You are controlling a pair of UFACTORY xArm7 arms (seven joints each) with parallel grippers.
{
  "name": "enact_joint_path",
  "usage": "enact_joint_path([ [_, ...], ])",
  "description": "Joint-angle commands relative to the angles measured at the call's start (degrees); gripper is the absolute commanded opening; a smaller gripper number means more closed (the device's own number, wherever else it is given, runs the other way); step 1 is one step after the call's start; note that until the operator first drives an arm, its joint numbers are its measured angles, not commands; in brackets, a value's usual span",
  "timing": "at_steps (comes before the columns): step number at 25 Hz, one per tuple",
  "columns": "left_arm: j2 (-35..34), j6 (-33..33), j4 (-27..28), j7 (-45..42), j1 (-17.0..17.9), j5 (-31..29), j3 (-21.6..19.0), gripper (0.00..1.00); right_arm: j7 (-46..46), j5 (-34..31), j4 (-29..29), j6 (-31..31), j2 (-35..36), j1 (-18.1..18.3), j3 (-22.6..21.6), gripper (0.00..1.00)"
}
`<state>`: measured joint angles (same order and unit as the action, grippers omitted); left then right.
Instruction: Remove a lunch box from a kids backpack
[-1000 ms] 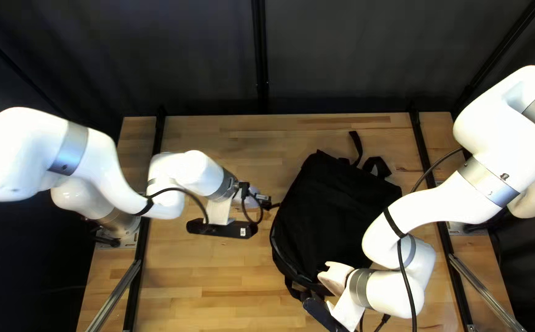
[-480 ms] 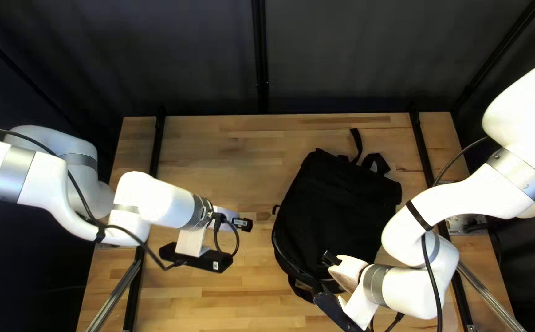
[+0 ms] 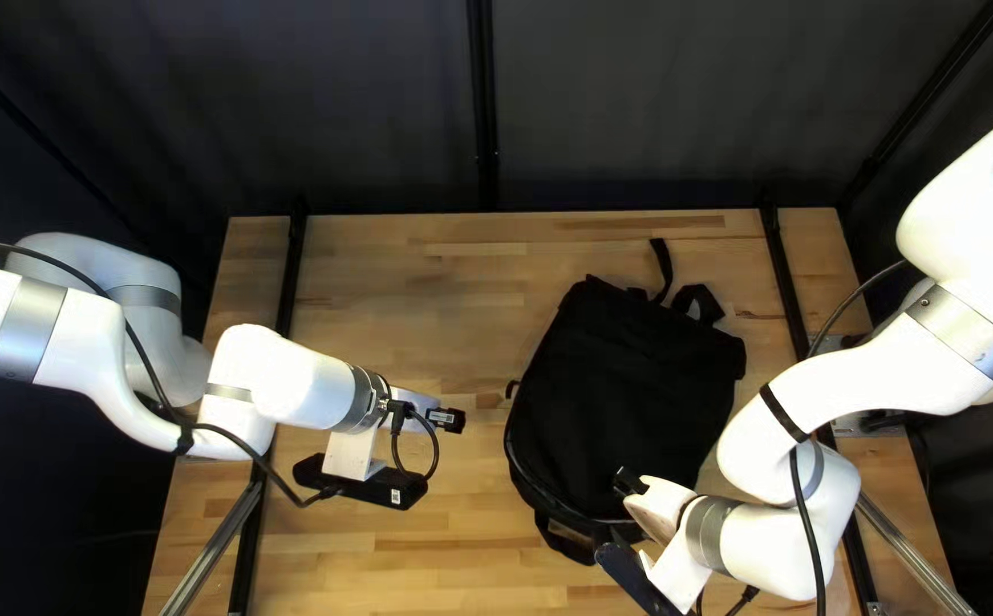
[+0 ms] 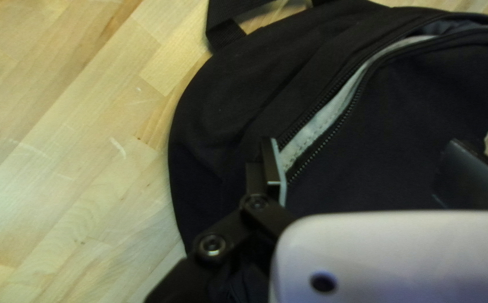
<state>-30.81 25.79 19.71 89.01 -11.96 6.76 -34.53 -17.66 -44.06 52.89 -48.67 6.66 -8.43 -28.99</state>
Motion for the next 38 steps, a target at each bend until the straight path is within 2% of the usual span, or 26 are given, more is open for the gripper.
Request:
enact_joint_path([
  [1, -0.13, -0.01, -0.05, -0.06, 0.14, 0.11, 0.00, 1.00, 0.54, 0.08, -1.13, 1.15, -0.76, 0.70, 0.46, 0.00],
  [8, 0.14, -1.14, -0.38, -0.13, 0.08, 0.16, -0.09, 1.00, 5.31, 1.87, -4.16, 5.28, -4.13, 3.28, 2.22, 0.00],
  [13, 0.85, -2.35, -0.45, -0.72, -0.09, 0.11, -0.81, 1.00, 12.23, 5.61, -4.56, 4.55, -7.86, 4.64, 3.71, 0.00],
  [16, 1.30, -2.79, -0.19, -1.01, -0.13, 0.06, -1.26, 1.00, 13.02, 6.12, -5.37, 4.68, -8.83, 4.95, 4.12, 0.00],
  [17, 1.40, -2.89, -0.15, -1.04, -0.04, 0.11, -1.33, 1.00, 12.28, 5.81, -5.41, 4.74, -8.62, 4.86, 3.98, 0.34],
  [18, 1.44, -2.96, -0.16, -1.08, -0.01, 0.11, -1.40, 1.00, 10.63, 5.24, -5.54, 4.89, -8.21, 4.57, 3.62, 0.98],
  [19, 1.43, -3.10, -0.26, -1.14, 0.08, 0.16, -1.48, 1.00, 8.51, 4.61, -5.41, 4.63, -7.67, 4.07, 3.08, 1.00],
  [26, 0.82, -2.53, -0.19, -1.24, 0.48, 0.34, -1.45, 1.00, -4.09, 3.29, -5.10, 0.93, -5.33, 0.17, -0.71, 1.00],
  [33, 3.08, -4.88, -0.30, -1.95, -0.75, -0.21, -2.57, 1.00, -7.65, 0.99, -5.31, 3.19, -2.20, 0.05, -0.46, 1.00],
  [35, 3.47, -5.32, -0.32, -1.97, -0.88, -0.23, -2.63, 1.00, -7.65, 0.17, -5.13, 4.24, -1.23, 0.39, -0.03, 0.90],
  [36, 3.59, -5.36, -0.26, -1.87, -0.87, -0.20, -2.54, 1.00, -7.65, -0.36, -5.03, 4.99, -0.60, 0.61, 0.25, 0.90],
  [37, 3.60, -5.36, -0.24, -1.77, -0.84, -0.18, -2.45, 1.00, -7.65, -0.55, -5.03, 5.31, -0.40, 0.71, 0.36, 0.73],
  [38, 3.59, -5.34, -0.24, -1.60, -0.72, -0.10, -2.28, 1.00, -7.92, -0.95, -5.12, 5.72, -0.08, 0.79, 0.52, 0.45],
])
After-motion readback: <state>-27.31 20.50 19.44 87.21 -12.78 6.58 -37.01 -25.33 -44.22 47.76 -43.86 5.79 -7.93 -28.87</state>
